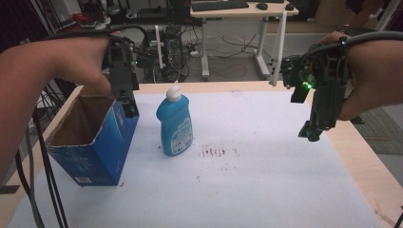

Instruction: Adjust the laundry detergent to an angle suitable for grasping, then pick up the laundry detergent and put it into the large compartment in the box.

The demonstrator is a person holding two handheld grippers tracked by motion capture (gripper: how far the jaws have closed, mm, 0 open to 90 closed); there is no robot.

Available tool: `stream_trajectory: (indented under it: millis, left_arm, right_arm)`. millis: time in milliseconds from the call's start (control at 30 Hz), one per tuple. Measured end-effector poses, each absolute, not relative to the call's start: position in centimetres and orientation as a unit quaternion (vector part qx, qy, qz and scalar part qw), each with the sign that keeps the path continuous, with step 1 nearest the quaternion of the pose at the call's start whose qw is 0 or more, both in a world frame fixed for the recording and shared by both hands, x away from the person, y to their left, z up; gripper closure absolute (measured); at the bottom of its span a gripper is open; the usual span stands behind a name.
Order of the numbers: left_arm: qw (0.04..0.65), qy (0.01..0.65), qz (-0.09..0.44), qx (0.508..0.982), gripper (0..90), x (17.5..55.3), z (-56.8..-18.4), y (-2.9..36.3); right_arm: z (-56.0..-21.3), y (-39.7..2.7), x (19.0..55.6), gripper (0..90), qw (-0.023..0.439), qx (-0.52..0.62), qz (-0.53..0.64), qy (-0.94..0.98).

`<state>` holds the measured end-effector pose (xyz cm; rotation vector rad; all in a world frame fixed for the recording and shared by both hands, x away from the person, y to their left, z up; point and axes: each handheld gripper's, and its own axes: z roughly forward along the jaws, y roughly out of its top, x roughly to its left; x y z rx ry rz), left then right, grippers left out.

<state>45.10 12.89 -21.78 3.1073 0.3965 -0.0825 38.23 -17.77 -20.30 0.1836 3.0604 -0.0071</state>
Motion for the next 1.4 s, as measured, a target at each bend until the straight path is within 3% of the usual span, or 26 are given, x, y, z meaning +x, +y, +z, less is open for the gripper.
stream_trajectory:
  millis: [700,1400]
  left_arm:
    - [-0.008,0.138,-0.018,0.990,2.7,45.2,-22.3,12.7]
    - [0.006,0.205,-0.024,0.978,2.7,44.8,-22.0,12.0]
  right_arm:
    - [-20.5,-17.9,38.8,13.4,0.040,0.052,-0.002,0.998]
    - [-20.4,-18.2,38.3,13.4,0.046,0.054,-0.006,0.997]
